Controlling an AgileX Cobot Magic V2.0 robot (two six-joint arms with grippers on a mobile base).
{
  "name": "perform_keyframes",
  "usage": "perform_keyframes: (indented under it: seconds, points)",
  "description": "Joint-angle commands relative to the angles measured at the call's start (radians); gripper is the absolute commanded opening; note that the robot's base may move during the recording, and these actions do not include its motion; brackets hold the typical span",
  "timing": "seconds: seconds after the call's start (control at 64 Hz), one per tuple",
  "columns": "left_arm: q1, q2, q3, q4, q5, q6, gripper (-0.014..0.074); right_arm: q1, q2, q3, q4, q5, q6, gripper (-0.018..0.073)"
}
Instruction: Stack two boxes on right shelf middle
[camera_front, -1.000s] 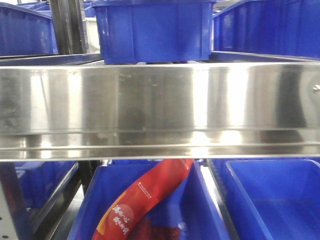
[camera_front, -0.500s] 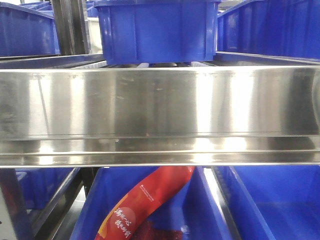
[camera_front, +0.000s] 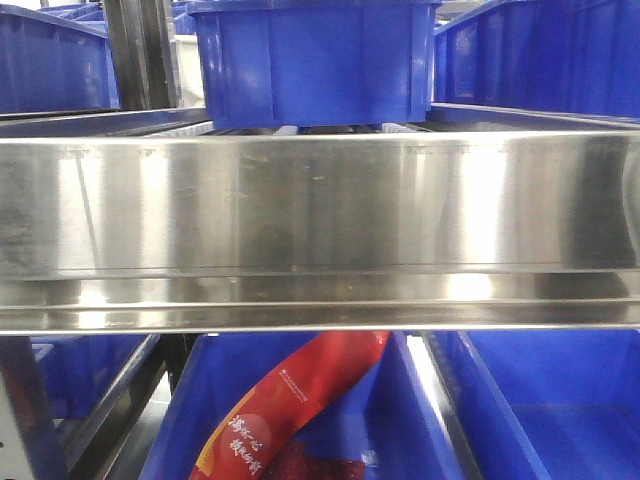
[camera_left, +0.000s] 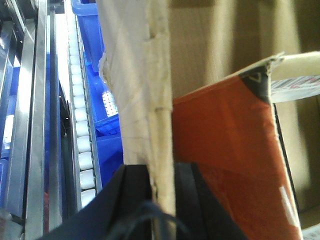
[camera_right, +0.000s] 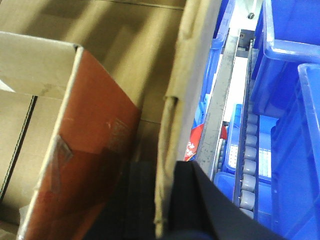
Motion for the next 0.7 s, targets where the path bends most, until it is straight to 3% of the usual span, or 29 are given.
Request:
perform_keyframes:
  seconds: [0.0,0.531,0.688]
  points:
    - [-0.006,-0.013,-0.014,-0.017,-0.062,-0.002,-0.0111,-0.001,-0.011,-0.011,0.008,-0.045,-0.013,-0.0154]
    - [-0.004,-0.013,-0.014,-0.010,-0.104,-0.002,-0.0111,-0.001,-0.011,-0.011,0.010,-0.094,-0.013,-0.0154]
    - [-0.004,0.009,-0.010,0.103,-0.068,-0.002,-0.0111,-0.001,0.006,-0.009,0.014,-0.090,-0.013,-0.0154]
